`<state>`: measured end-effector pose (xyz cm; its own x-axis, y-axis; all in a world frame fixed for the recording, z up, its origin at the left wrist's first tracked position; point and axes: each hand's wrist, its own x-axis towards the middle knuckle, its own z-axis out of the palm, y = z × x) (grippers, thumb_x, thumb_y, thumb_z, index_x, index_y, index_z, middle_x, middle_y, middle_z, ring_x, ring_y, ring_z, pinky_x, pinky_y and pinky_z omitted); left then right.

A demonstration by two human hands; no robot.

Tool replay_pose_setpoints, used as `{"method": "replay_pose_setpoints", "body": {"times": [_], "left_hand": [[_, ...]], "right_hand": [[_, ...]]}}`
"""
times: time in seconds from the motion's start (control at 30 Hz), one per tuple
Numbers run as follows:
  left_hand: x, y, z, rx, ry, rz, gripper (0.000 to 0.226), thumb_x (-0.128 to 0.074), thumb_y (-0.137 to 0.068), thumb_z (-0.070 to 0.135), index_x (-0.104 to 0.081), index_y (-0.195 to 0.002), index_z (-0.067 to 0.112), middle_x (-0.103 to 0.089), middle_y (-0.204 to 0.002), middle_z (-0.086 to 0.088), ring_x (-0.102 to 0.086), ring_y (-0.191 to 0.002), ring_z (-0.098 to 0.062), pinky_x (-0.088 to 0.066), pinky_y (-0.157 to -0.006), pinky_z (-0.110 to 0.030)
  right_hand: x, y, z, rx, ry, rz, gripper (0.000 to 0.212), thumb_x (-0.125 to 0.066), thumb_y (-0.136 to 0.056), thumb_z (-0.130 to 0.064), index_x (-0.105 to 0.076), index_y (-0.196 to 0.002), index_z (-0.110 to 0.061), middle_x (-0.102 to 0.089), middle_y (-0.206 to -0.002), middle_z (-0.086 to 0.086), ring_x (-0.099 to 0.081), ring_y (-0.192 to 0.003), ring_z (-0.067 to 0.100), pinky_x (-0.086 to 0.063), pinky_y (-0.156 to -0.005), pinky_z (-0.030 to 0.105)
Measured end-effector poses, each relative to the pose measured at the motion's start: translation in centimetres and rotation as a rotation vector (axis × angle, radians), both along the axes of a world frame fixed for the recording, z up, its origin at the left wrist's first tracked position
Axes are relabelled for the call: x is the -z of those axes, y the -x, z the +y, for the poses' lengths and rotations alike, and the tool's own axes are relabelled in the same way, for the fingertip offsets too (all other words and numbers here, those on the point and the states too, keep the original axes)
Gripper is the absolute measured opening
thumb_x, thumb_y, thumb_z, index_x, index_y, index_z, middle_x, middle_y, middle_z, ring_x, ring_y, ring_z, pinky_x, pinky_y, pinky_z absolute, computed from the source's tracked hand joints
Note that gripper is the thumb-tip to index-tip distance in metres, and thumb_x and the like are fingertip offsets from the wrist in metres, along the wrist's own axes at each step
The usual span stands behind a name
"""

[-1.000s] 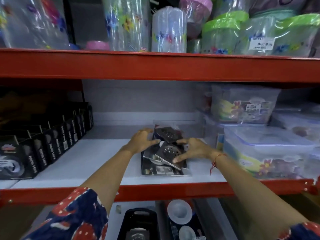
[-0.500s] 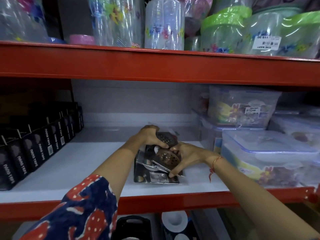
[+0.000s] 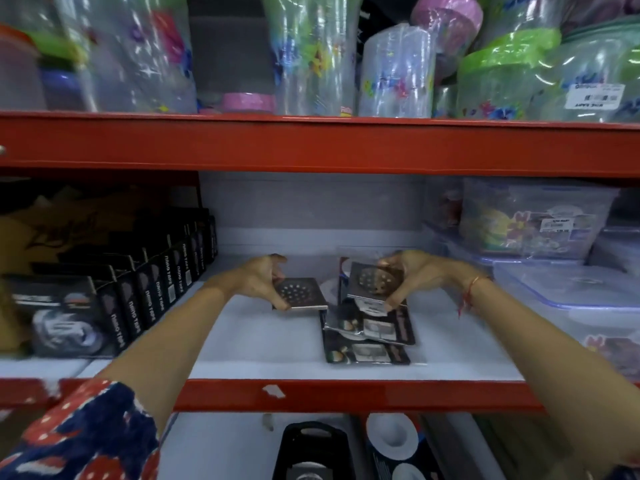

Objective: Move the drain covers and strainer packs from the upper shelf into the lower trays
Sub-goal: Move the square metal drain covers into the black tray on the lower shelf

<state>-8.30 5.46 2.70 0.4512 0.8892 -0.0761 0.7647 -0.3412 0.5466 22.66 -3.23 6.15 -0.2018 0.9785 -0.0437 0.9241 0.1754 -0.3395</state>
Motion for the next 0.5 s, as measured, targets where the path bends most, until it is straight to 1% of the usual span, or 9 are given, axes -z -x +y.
{"method": "replay_pose_setpoints", "body": {"times": [0.07, 0.13, 0.17, 0.2, 0.27, 0.3, 0.37, 0.4, 0.5], "left_hand": [[0.8, 1.8, -1.1, 0.027, 0.018, 0.045, 0.110, -0.090, -0.050, 0.027, -0.034, -0.143, 0.011, -0.047, -0.138, 0.001, -0.043, -0.129, -0.013, -0.033, -0.110, -0.023], [1.8, 3.3, -1.9, 0.046, 0.067, 0.029, 0.097, -0.088, -0.057, 0.017, -0.038, -0.140, 0.011, -0.044, -0.142, 0.003, -0.041, -0.130, -0.011, -0.031, -0.106, -0.019], [2.3, 4.0, -2.0, 0.045, 0.088, 0.015, 0.100, -0.088, -0.057, 0.015, -0.034, -0.142, 0.012, -0.046, -0.142, 0.002, -0.043, -0.129, -0.011, -0.031, -0.106, -0.020], [2.7, 4.8, -2.2, 0.043, 0.101, 0.004, 0.105, -0.088, -0.057, 0.015, -0.030, -0.144, 0.014, -0.049, -0.140, 0.001, -0.045, -0.129, -0.012, -0.030, -0.108, -0.022], [3.4, 5.9, -2.3, 0.032, 0.131, -0.018, 0.114, -0.089, -0.056, 0.015, -0.021, -0.147, 0.018, -0.054, -0.136, 0.001, -0.044, -0.130, -0.013, -0.029, -0.109, -0.023], [3.6, 6.4, -2.4, 0.027, 0.145, -0.024, 0.116, -0.089, -0.056, 0.014, -0.017, -0.148, 0.019, -0.055, -0.136, 0.000, -0.044, -0.131, -0.014, -0.029, -0.108, -0.023], [3.9, 7.1, -2.4, 0.025, 0.165, -0.024, 0.118, -0.088, -0.058, 0.012, -0.013, -0.148, 0.022, -0.052, -0.140, -0.001, -0.042, -0.133, -0.015, -0.028, -0.107, -0.023], [4.1, 7.4, -2.4, 0.023, 0.173, -0.020, 0.119, -0.088, -0.059, 0.013, -0.012, -0.149, 0.024, -0.049, -0.143, -0.002, -0.040, -0.134, -0.016, -0.028, -0.107, -0.023], [4.6, 8.2, -2.4, 0.026, 0.196, 0.000, 0.122, -0.089, -0.057, 0.019, -0.009, -0.149, 0.031, -0.038, -0.151, -0.004, -0.032, -0.140, -0.018, -0.027, -0.113, -0.027]], "right_hand": [[0.0, 2.9, 0.6, -0.058, 0.012, 0.028, 0.054, -0.089, -0.057, -0.034, -0.065, -0.102, -0.018, -0.071, -0.100, -0.005, -0.065, -0.100, 0.021, -0.049, -0.092, 0.031], [0.7, 6.2, 1.2, -0.094, 0.032, 0.014, 0.074, -0.087, -0.057, -0.039, -0.058, -0.119, -0.014, -0.064, -0.118, -0.007, -0.059, -0.114, 0.019, -0.043, -0.104, 0.032], [1.3, 7.8, 1.6, -0.112, 0.051, 0.002, 0.078, -0.087, -0.056, -0.042, -0.056, -0.121, -0.011, -0.063, -0.124, -0.002, -0.058, -0.117, 0.021, -0.042, -0.106, 0.035], [2.1, 9.2, 2.2, -0.136, 0.081, 0.010, 0.073, -0.087, -0.056, -0.042, -0.058, -0.117, -0.013, -0.065, -0.121, 0.000, -0.059, -0.114, 0.021, -0.042, -0.106, 0.037], [3.8, 11.6, 3.0, -0.170, 0.136, 0.024, 0.059, -0.088, -0.055, -0.042, -0.060, -0.104, -0.026, -0.066, -0.114, -0.006, -0.060, -0.110, 0.018, -0.043, -0.103, 0.032], [4.3, 12.7, 3.3, -0.170, 0.161, 0.030, 0.065, -0.088, -0.054, -0.043, -0.058, -0.110, -0.028, -0.062, -0.119, -0.007, -0.056, -0.115, 0.016, -0.040, -0.104, 0.030], [5.0, 14.4, 3.5, -0.160, 0.200, 0.039, 0.098, -0.087, -0.054, -0.045, -0.042, -0.138, -0.019, -0.049, -0.141, -0.006, -0.045, -0.131, 0.016, -0.032, -0.112, 0.031], [5.2, 15.1, 3.6, -0.165, 0.210, 0.040, 0.108, -0.087, -0.055, -0.045, -0.034, -0.144, -0.016, -0.042, -0.148, -0.005, -0.040, -0.135, 0.016, -0.029, -0.115, 0.030], [6.0, 16.6, 4.0, -0.157, 0.240, 0.059, 0.114, -0.088, -0.057, -0.041, -0.025, -0.148, -0.013, -0.037, -0.152, -0.001, -0.038, -0.138, 0.016, -0.026, -0.118, 0.029]]}}
